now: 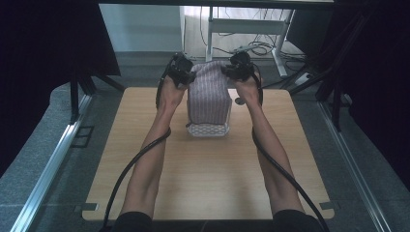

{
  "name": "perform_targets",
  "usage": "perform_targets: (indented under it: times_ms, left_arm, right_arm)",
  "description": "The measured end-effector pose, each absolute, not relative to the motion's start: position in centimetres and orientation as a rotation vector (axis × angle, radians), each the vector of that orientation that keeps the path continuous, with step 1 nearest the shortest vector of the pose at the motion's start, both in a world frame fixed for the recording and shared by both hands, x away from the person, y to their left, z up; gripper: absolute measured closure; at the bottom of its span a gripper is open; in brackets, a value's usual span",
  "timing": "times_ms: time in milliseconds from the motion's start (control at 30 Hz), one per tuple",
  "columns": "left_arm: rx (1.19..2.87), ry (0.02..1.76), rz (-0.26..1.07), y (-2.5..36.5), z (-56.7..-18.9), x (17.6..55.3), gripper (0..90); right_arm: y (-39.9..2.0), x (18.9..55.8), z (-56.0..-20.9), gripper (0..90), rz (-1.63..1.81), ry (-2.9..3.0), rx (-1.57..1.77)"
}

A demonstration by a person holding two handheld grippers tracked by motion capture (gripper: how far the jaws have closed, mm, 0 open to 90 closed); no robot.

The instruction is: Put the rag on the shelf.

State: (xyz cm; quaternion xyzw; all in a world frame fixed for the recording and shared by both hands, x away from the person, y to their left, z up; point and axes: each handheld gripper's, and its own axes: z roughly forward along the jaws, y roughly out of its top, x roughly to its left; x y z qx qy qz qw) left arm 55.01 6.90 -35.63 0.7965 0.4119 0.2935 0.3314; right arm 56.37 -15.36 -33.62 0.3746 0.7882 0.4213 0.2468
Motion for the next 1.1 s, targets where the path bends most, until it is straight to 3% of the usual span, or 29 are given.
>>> perform_targets:
  times_ms: [133,267,833,1100]
  left_arm:
    - [2.053,1.089,0.721,7.2,-35.9,55.0,50.5]
    - [2.031,1.096,0.671,7.6,-36.0,54.8,42.1]
    - [2.044,1.023,0.548,7.7,-36.3,53.0,23.5]
    - [2.029,0.988,0.489,8.4,-36.1,51.8,19.1]
  right_arm:
    - [-15.7,56.6,-34.3,65.8,1.154,2.157,1.064]
    - [-16.1,56.6,-34.7,59.3,1.173,2.177,1.078]
    - [-16.2,55.2,-35.8,39.1,1.239,2.255,1.057]
    - [-16.4,54.0,-35.7,30.8,1.278,2.289,1.032]
